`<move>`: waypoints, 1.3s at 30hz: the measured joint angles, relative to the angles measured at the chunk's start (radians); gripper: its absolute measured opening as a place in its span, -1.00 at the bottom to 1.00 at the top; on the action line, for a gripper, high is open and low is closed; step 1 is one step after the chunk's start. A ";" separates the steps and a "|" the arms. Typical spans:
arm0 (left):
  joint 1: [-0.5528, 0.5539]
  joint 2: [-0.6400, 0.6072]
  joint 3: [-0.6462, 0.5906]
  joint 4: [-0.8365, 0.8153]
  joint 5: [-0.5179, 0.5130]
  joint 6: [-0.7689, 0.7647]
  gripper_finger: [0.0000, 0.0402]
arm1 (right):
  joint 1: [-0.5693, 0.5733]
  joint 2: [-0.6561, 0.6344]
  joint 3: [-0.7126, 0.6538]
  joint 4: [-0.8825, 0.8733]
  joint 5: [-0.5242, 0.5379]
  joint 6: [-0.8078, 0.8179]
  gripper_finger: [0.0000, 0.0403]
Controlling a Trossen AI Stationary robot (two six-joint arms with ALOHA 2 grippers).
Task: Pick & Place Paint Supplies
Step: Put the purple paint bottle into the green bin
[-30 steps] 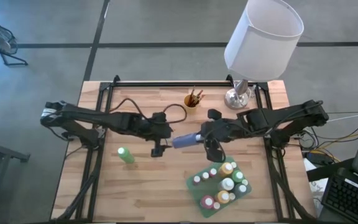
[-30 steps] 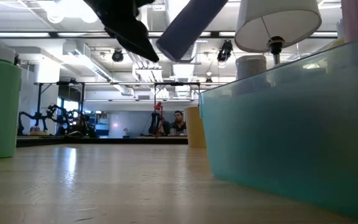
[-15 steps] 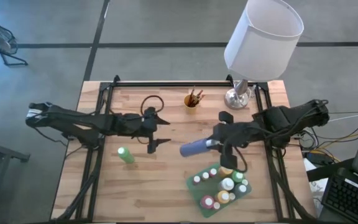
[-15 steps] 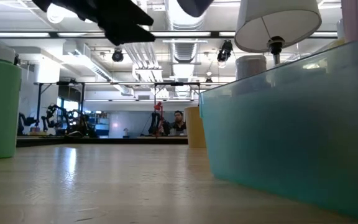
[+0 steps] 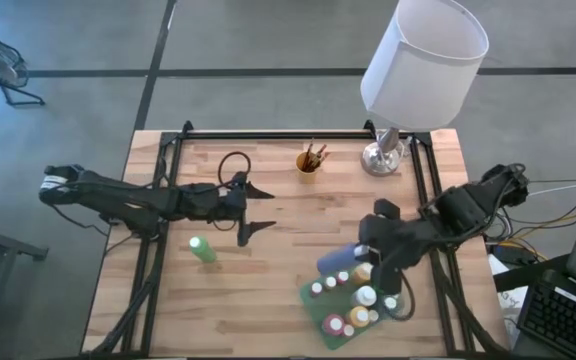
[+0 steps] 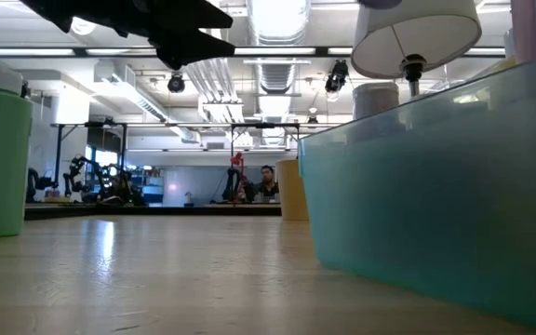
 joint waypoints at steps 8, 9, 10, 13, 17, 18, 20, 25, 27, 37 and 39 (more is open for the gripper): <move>0.001 0.000 0.000 0.024 0.000 0.010 0.69 | 0.069 0.142 0.112 -0.093 -0.074 0.052 -0.44; 0.001 0.000 0.000 0.028 0.000 0.010 0.69 | 0.076 0.162 0.129 -0.112 -0.075 0.051 -0.44; 0.001 0.000 0.000 0.032 0.000 0.009 0.69 | 0.083 0.182 0.148 -0.134 -0.077 0.050 -0.44; 0.001 0.000 0.000 0.054 0.000 0.009 0.69 | 0.097 0.241 0.212 -0.199 -0.077 0.047 -0.44; 0.001 0.000 0.000 0.055 0.000 0.009 0.69 | 0.110 0.293 0.270 -0.190 -0.101 0.036 -0.44; 0.001 0.000 0.000 0.056 0.000 0.008 0.69 | 0.110 0.303 0.281 -0.194 -0.101 0.035 -0.44; 0.001 0.000 0.000 0.057 0.000 0.008 0.69 | 0.112 0.308 0.287 -0.193 -0.107 0.032 -0.44; 0.001 0.000 0.000 0.059 0.000 0.008 0.69 | 0.114 0.307 0.264 -0.198 -0.116 0.035 -0.44; 0.001 0.000 0.000 0.059 0.000 0.008 0.69 | 0.114 0.307 0.258 -0.196 -0.119 0.035 -0.44; 0.001 0.000 0.000 0.060 0.000 0.007 0.69 | 0.113 0.308 0.220 -0.196 -0.122 0.032 -0.44; 0.001 0.000 0.000 0.060 0.000 0.007 0.69 | 0.113 0.308 0.205 -0.195 -0.123 0.032 -0.44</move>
